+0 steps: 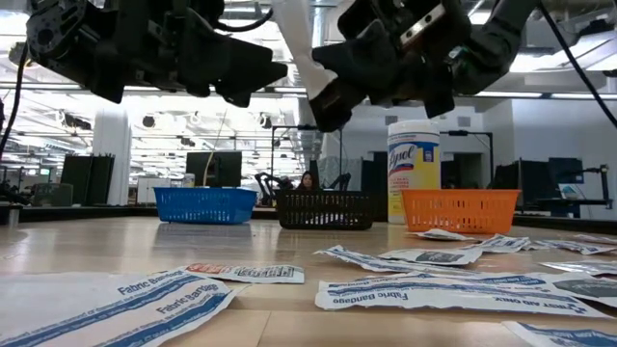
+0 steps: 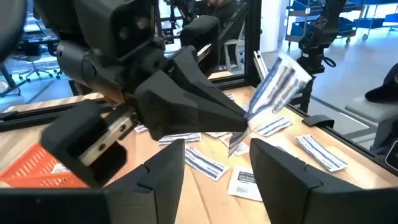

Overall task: Pick & Place First Aid Supplies
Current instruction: Put the bandage into the blue container

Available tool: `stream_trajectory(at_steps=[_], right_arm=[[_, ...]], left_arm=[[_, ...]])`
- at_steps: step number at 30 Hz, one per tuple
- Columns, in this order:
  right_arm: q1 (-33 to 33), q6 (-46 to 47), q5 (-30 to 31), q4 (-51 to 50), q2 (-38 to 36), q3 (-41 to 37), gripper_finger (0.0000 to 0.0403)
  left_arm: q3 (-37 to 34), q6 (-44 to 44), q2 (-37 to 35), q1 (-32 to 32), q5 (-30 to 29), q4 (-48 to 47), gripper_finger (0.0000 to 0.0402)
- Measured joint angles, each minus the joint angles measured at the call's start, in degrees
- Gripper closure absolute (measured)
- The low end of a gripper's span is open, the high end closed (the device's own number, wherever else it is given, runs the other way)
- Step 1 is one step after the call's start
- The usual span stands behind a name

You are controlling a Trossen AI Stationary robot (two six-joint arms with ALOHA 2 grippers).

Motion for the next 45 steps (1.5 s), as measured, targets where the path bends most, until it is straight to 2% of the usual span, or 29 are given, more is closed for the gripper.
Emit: stream_trajectory(at_steps=[5, 10, 16, 20, 24, 27, 31, 36, 41, 45], right_arm=[[-0.17, -1.90, 1.85, -0.14, -0.13, -0.02, 0.0402], [-0.17, -2.01, 7.06, -0.17, -0.13, -0.02, 0.0402], [-0.17, -2.01, 8.48, -0.04, -0.13, -0.02, 0.0402], [-0.15, -2.01, 8.57, 0.75, -0.13, -0.02, 0.0402], [-0.16, -2.74, 8.62, 0.56, -0.12, -0.02, 0.0401], [-0.16, -4.67, 9.61, 0.48, -0.11, -0.02, 0.0395], [0.46, -5.21, 13.54, -0.74, -0.11, -0.02, 0.0371], [0.41, -5.18, 14.62, -2.51, -0.11, -0.02, 0.0323], [0.42, -5.06, 14.61, -2.75, -0.43, -0.02, 0.0276], [0.79, -5.03, 14.62, -2.80, -0.46, -0.02, 0.0243]], left_arm=[[0.00, 0.02, 0.00, -0.76, -0.13, -0.07, 0.0226], [0.17, 0.10, 0.00, -1.74, -0.13, 0.13, 0.0226], [1.01, 0.24, -0.02, -2.36, -0.13, 1.34, 0.0239], [1.01, 0.26, -0.02, -2.40, -1.47, 1.32, 0.0277], [1.01, 0.28, -0.02, -2.40, -4.90, 1.48, 0.0337], [1.01, 0.26, -0.02, -2.40, -5.30, 1.49, 0.0385], [1.01, 0.25, -0.02, -2.41, -4.24, 1.25, 0.0393], [1.01, 0.23, -0.02, -3.78, -3.18, 1.18, 0.0396], [1.01, -0.09, -0.02, -4.46, -7.13, -3.32, 0.0396], [1.01, -1.25, -0.02, -4.46, -13.14, -5.68, 0.0396]])
